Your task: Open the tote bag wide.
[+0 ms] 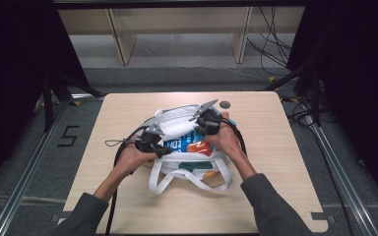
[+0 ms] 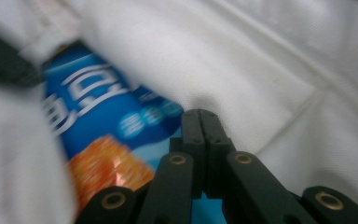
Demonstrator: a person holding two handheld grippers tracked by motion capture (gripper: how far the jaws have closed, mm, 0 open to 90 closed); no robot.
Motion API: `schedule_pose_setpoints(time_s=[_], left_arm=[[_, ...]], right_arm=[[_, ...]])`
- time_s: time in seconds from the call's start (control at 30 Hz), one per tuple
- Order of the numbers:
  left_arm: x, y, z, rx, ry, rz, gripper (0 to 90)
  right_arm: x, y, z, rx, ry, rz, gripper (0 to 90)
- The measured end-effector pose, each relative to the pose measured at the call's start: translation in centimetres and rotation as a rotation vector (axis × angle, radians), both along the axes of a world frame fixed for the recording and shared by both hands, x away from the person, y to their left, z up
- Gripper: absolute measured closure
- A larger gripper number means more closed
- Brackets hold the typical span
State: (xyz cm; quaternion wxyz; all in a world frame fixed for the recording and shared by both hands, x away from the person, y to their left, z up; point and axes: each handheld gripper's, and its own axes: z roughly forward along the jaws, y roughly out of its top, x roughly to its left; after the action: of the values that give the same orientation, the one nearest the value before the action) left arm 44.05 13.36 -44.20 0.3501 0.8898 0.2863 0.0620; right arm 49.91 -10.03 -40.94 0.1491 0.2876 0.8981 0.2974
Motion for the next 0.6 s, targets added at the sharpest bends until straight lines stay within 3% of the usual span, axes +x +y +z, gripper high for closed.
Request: schedule_pose_setpoints(time_s=[0.03, 0.07, 0.13, 0.23, 0.27, 0.3, 0.37, 0.5, 0.53, 0.6], left_arm=[[-0.6, 0.0, -0.4, 0.018, 0.008, -0.026, 89.4], [-1.3, -0.2, -0.9, 0.033, 0.003, -0.045, 89.4], [-2.8, -0.2, -1.7, 0.06, -0.021, -0.064, 89.5], [-3.4, 0.0, -2.2, 0.029, -0.028, -0.05, 89.6], [-3.7, 0.3, -2.7, -0.003, -0.036, -0.034, 89.6], [-3.7, 0.3, -2.7, -0.024, -0.022, -0.019, 89.6], [-3.5, 0.3, -2.5, -0.024, -0.029, -0.021, 89.5], [-3.3, 0.3, -1.5, -0.048, -0.038, -0.012, 89.4], [-2.8, 0.6, -0.6, -0.101, -0.042, 0.012, 88.2], [-2.2, 0.8, 0.6, -0.112, -0.079, 0.027, 87.8]], right_arm=[[0.9, 0.0, 0.0, 0.006, -0.035, -0.028, 90.0], [1.8, 0.1, 0.0, 0.012, -0.043, -0.072, 90.0], [3.9, 0.2, -0.3, -0.046, -0.018, -0.138, 90.0], [5.7, 0.6, -1.5, -0.101, 0.008, -0.204, 90.0], [6.4, 0.6, -2.3, -0.148, 0.025, -0.24, 90.0], [6.8, 0.6, -3.0, -0.164, 0.039, -0.257, 90.0], [7.1, 0.4, -3.7, -0.159, 0.064, -0.254, 90.0], [6.7, 0.1, -2.8, -0.122, 0.059, -0.244, 90.0], [6.2, -1.1, -1.4, -0.04, 0.04, -0.222, 90.0], [5.4, -1.9, -0.3, 0.024, 0.019, -0.177, 90.0]])
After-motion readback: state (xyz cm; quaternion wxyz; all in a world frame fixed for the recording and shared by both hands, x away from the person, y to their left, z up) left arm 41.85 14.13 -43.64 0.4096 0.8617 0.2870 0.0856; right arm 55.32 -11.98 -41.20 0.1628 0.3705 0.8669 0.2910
